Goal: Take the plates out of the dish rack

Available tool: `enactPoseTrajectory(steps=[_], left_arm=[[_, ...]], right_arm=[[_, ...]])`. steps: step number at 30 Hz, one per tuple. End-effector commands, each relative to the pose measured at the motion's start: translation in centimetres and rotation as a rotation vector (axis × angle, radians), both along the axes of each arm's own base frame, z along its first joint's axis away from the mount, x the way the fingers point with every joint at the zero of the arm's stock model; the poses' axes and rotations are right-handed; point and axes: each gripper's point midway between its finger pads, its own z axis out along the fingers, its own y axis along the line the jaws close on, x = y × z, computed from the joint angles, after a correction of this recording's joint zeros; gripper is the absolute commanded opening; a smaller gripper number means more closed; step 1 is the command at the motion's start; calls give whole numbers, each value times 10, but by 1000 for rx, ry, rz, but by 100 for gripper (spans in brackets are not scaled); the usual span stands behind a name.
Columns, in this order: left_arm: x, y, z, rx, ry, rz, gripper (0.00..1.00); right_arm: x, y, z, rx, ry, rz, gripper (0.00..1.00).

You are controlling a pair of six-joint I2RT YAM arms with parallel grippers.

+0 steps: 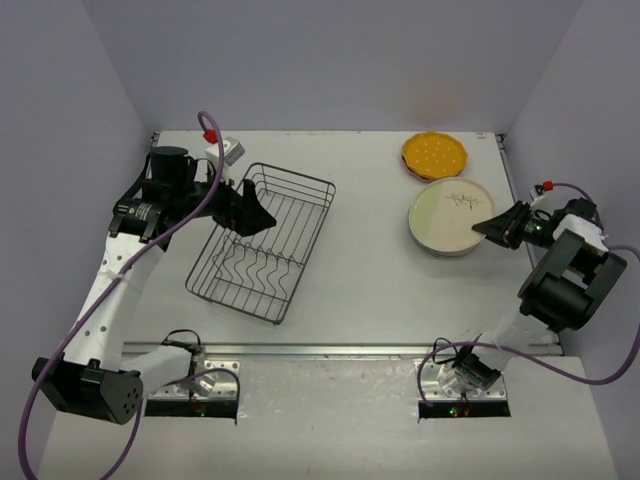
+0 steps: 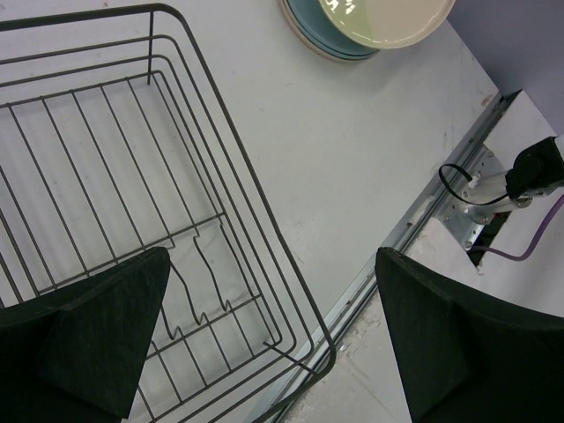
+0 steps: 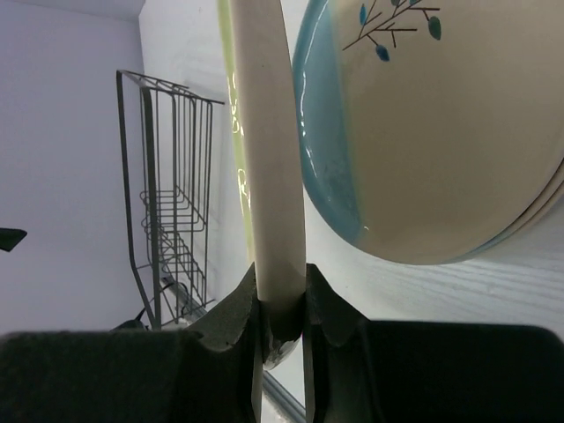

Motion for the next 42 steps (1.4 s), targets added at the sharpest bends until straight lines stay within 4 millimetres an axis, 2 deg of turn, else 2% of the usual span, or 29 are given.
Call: enactPoseTrajectory(steps=[1,7,12,22,25,34,42], left_arm=[[3,3,20,-10,-79,14,100],[0,3,21,-10,-86,15,100],[-1,3,22,-12,-88,13,100],[0,2,18,-15,-75,3,100],[-1,2,19,-14,-75,2,100],[-3,2,18,-12,-82,-6,100],[-5,3,16,-2,-74,-9,100]], right_arm=[[20,-8,30,47,-120,35,0],[39,-26,14,51,-75,17,0],[47,-32,5,79,-51,10,0],[44,-13,-16,108,7,44,0],[44,-14,-23,92,37,36,0],[43,-20,-51,-20,177,18,24],[36,-18,-70,-237,263,96,47]])
